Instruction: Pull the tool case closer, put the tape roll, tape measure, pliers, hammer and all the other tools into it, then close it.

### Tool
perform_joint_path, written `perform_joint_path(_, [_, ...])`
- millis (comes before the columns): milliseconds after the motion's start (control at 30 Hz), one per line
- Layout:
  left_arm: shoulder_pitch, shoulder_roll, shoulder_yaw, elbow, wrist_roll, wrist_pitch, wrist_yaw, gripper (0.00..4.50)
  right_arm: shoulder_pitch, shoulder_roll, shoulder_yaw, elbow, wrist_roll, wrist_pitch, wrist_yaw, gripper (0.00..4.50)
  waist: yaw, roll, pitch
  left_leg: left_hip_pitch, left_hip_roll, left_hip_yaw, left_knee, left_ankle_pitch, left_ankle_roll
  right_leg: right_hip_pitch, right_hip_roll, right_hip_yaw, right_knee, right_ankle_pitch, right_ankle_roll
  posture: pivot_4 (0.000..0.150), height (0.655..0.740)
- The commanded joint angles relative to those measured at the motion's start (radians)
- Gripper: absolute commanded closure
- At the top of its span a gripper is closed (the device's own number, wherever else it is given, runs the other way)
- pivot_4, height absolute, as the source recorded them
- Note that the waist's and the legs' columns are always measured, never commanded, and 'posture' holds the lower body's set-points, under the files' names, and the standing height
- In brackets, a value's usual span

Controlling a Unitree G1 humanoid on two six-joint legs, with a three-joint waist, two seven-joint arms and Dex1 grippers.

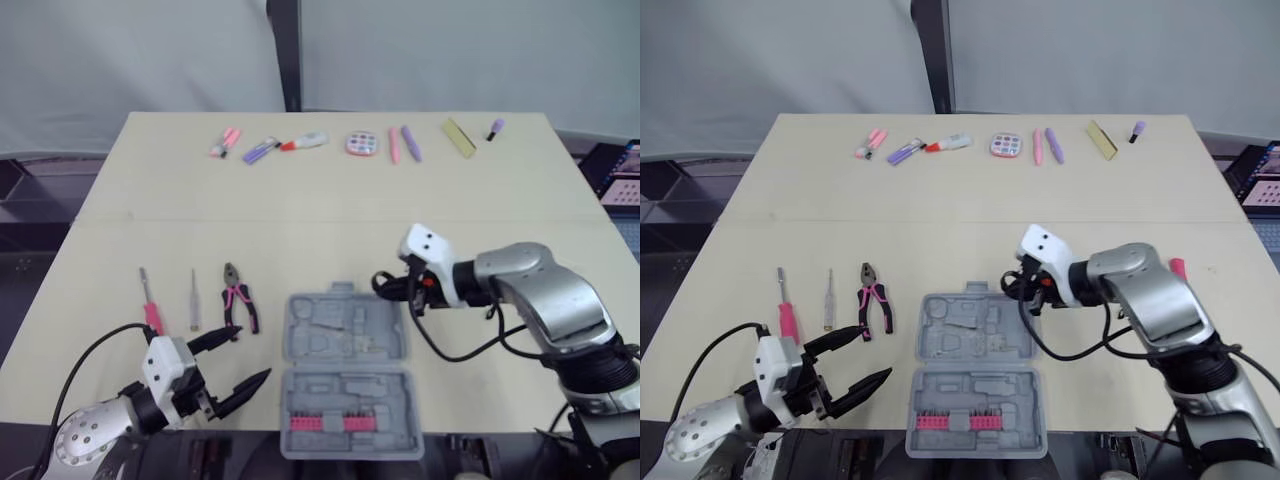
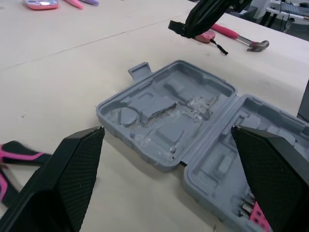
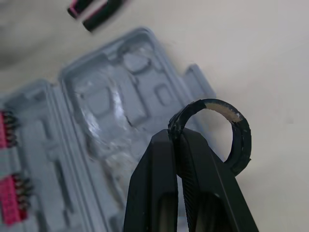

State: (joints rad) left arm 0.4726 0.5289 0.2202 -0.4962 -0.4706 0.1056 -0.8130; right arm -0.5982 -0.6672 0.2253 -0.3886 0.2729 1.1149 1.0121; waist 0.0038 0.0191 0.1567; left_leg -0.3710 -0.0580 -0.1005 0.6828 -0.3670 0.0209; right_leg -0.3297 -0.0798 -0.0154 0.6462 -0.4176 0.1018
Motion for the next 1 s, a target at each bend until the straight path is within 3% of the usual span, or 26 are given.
perform_joint_path(33, [0.018, -0.004, 0.03, 0.032, -0.003, -0.059, -0.028, 0.0, -0.015, 0.051, 0.008, -0.069, 0.042, 0.056, -0.07, 4.48, -0.001, 0.0, 0.0, 0.0, 0.0, 0.0, 0.0, 0.0, 0.0, 0.0, 0.0, 0.0, 0.0, 0.0, 0.0, 0.15, 0.7134])
perform_joint_path(433, [0.035, -0.007, 0.043, 0.152, 0.023, -0.163, -0.054, 0.0, -0.103, 0.247, 0.179, 0.06, 0.046, 0.002, -0.194, 4.48, -0.02, -0.001, 0.0, 0.0, -0.001, 0.001, -0.001, 0.0, 0.0, -0.01, -0.001, 0.0, 0.014, 0.0, 0.0, 0.15, 0.7134])
perform_joint_path(1000, [0.024, -0.011, 0.024, 0.186, 0.047, -0.213, -0.058, 0.0, -0.165, 0.352, 0.339, 0.283, -0.062, -0.207, -0.198, 4.48, -0.034, -0.001, 0.0, 0.001, -0.001, 0.0, -0.001, 0.0, -0.001, -0.012, -0.001, -0.001, 0.016, 0.0, 0.0, 0.15, 0.7134])
